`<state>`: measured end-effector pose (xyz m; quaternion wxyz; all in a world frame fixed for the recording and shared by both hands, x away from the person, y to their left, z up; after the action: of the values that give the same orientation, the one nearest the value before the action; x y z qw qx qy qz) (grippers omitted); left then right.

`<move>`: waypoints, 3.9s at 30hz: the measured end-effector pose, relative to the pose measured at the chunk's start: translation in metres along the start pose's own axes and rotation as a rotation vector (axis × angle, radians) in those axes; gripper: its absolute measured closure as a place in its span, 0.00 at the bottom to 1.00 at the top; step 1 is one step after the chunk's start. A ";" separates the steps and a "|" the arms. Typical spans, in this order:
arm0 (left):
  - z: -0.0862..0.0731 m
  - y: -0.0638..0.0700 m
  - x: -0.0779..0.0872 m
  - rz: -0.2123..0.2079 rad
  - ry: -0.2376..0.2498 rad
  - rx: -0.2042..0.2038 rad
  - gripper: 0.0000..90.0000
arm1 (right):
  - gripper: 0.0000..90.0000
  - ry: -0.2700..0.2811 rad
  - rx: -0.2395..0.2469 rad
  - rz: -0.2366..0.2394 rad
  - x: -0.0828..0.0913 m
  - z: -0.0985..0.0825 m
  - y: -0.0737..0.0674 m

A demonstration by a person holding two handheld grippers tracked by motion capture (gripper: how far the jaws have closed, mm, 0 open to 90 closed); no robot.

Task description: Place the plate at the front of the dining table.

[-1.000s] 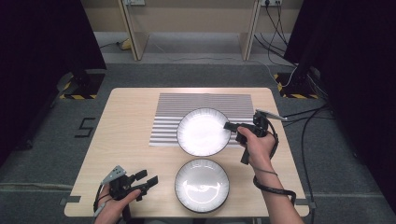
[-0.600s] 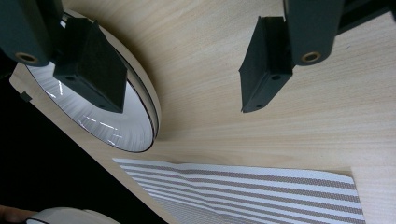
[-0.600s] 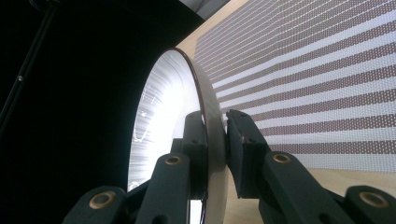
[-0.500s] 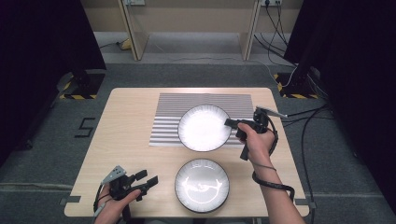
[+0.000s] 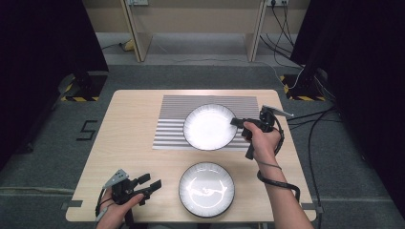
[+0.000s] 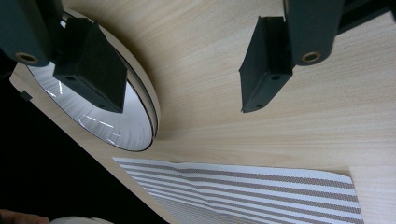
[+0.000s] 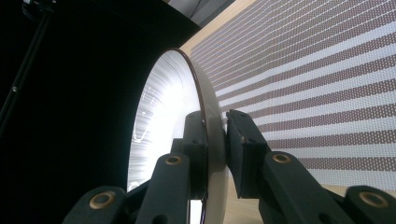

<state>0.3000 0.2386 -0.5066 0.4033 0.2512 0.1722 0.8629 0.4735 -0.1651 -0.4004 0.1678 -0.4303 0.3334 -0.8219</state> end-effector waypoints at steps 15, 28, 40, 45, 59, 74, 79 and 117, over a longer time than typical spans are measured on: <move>0.000 0.000 0.000 -0.001 0.002 0.000 0.35 | 0.87 0.020 -0.017 -0.006 -0.003 0.008 0.001; 0.000 -0.001 0.001 0.000 0.002 0.003 0.35 | 0.87 0.029 -0.032 -0.015 -0.006 0.017 0.000; 0.000 -0.001 0.002 -0.002 0.004 0.006 0.35 | 0.87 0.043 -0.048 -0.020 -0.009 0.025 0.002; 0.000 -0.001 0.002 -0.003 0.005 0.008 0.35 | 0.87 0.044 -0.054 -0.028 -0.011 0.028 0.004; -0.002 -0.001 0.000 -0.008 -0.001 0.012 0.35 | 0.87 0.050 -0.081 -0.044 -0.019 0.036 0.009; -0.002 -0.001 0.000 -0.007 -0.002 0.013 0.35 | 0.87 0.064 -0.088 -0.055 -0.025 0.046 0.004; -0.002 -0.002 0.000 -0.007 -0.002 0.012 0.35 | 0.87 0.062 -0.088 -0.059 -0.028 0.048 0.004; -0.002 -0.003 0.000 -0.007 -0.003 0.013 0.35 | 0.87 0.085 -0.137 -0.082 -0.049 0.063 0.010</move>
<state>0.3007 0.2399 -0.5102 0.4052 0.2546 0.1779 0.8598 0.5532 -0.1700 -0.4105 0.0900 -0.4189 0.3776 -0.8209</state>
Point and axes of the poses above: each handheld gripper's, and its own axes: x roughly backward along the jaws, z roughly out of its top, y roughly to its right, the point moved 2 cm from there along -x, roughly forward along the jaws, and after that the axes turned 10 degrees about -z, right-handed, at the moved point
